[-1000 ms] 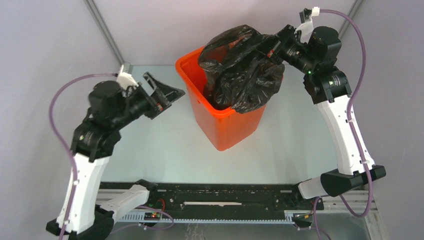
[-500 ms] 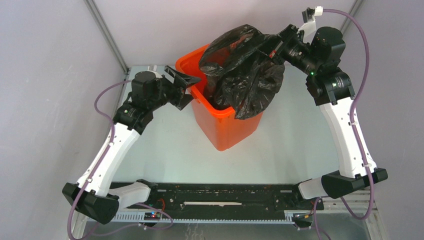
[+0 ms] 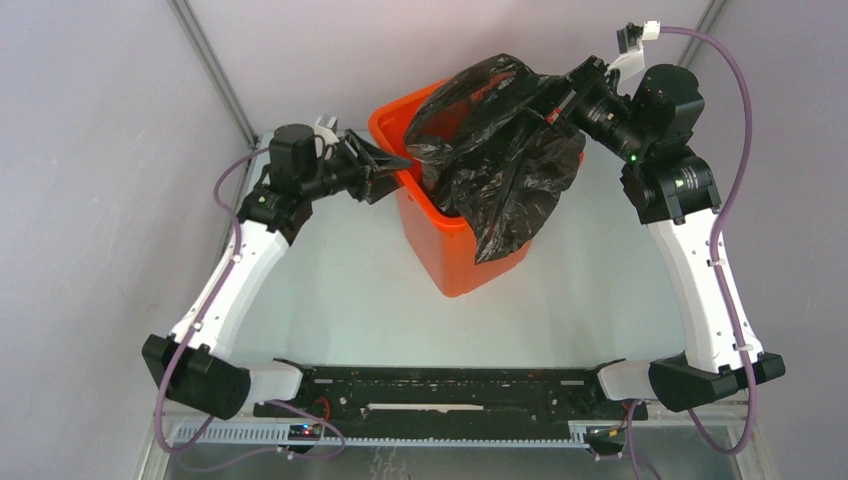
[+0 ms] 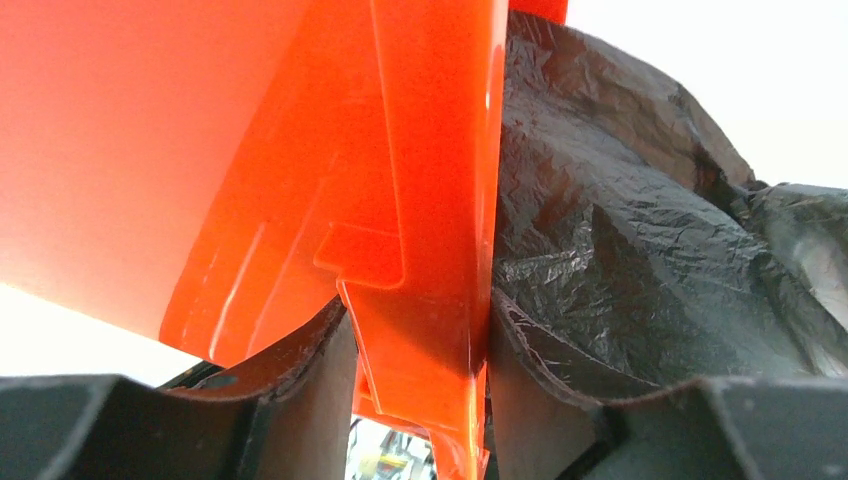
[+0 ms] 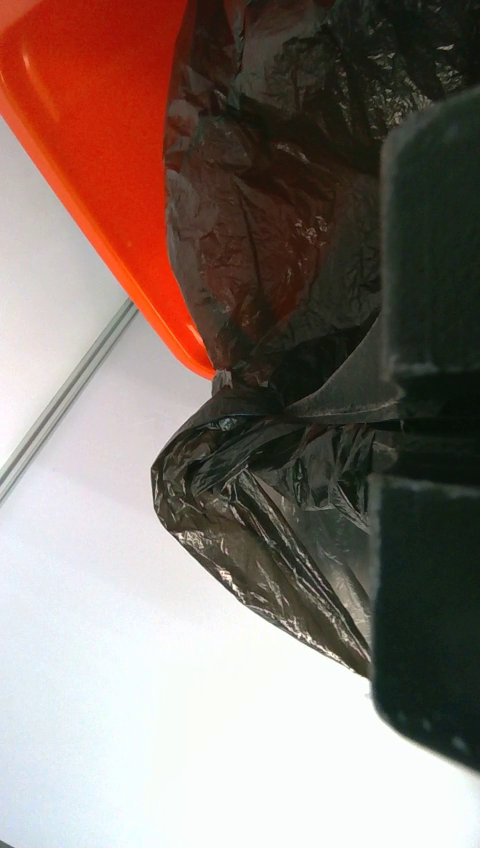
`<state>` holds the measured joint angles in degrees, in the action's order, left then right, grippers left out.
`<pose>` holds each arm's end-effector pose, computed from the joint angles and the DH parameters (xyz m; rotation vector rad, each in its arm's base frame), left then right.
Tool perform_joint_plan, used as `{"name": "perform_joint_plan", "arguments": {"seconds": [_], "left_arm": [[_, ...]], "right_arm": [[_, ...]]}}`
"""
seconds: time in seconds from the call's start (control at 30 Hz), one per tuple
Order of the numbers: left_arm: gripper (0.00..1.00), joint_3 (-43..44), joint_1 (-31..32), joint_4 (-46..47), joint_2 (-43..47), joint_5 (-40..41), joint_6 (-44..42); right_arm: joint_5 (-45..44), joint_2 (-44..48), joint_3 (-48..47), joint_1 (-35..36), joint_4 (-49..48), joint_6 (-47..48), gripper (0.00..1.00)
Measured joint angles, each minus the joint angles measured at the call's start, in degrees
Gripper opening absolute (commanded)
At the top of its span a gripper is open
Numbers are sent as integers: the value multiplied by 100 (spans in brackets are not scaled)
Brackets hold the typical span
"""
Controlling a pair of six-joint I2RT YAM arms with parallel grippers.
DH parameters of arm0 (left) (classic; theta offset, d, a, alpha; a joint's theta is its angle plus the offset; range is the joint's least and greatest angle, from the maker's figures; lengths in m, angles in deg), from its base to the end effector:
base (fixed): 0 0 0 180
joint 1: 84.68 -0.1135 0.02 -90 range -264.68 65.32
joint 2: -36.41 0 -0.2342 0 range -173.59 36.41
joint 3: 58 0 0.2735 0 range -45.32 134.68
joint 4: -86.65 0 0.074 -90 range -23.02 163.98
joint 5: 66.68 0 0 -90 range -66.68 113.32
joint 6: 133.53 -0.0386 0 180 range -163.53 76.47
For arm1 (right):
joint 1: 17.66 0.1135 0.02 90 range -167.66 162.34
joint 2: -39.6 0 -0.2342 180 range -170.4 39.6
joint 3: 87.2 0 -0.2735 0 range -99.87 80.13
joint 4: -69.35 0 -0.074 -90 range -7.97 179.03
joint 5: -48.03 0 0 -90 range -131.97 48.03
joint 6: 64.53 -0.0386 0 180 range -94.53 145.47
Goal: Put the trash bags into the trash bin
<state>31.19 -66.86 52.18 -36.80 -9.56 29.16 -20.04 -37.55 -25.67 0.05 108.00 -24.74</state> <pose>0.2946 -0.1167 0.3793 -0.5824 2.1086 -1.5388 0.2652 0.0998 0.5275 0.1383 1.6556 1.2146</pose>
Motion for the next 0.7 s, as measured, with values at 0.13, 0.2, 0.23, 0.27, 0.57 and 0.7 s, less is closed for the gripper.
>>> {"name": "perform_joint_plan", "arguments": {"seconds": [0.13, 0.2, 0.23, 0.27, 0.57, 0.7], "left_arm": [[2, 686, -46, -592, -494, -501, -494], [2, 1091, -44, -1008, -741, -686, -815], [4, 1246, -44, -1185, -828, -750, -957], [7, 1364, -44, -1314, -894, -798, -1058], [73, 2173, -35, -2253, -1285, -866, -1729], [86, 2400, -79, -2385, -1270, -791, -2050]], "right_arm": [[-42, 0, 0, 94, 2, 37, 0], [-46, 0, 0, 162, 2, 50, 0], [-44, 0, 0, 195, 2, 61, 0], [-44, 0, 0, 227, 2, 66, 0], [-109, -39, -55, 295, 109, 181, 0], [-192, -44, -92, 295, 201, 258, 0]]}}
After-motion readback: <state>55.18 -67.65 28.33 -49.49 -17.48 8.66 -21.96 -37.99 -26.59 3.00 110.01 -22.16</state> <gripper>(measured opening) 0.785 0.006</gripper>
